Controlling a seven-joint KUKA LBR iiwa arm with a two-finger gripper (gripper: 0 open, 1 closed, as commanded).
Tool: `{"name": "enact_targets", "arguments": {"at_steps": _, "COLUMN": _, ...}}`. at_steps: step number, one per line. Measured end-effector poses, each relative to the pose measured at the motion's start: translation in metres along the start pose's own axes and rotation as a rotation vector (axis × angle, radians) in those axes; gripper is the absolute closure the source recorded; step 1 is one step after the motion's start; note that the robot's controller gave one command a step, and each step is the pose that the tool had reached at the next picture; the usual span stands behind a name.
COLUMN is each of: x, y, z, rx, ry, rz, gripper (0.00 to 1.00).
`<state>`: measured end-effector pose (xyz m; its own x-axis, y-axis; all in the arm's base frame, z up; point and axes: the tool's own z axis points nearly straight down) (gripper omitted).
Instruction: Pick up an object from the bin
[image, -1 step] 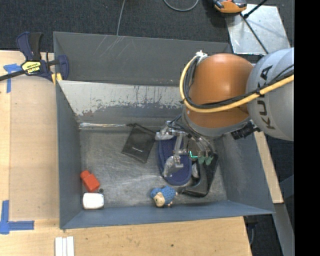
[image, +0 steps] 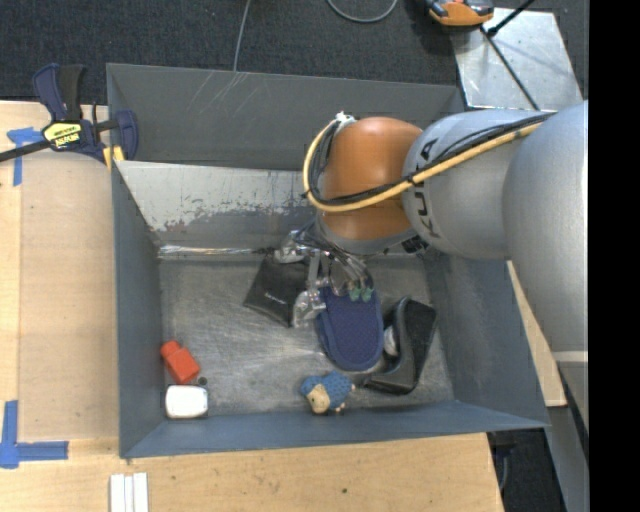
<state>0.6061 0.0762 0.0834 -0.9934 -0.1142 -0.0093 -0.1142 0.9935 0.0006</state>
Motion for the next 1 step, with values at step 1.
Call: {"name": "enact_targets", "arguments": {"at_steps": 1, "x": 0.0048, "y": 0.0004, "z": -0.018, "rx": 0.0, "ry": 0.003, "rz": 0.081, "gripper": 0.0}}
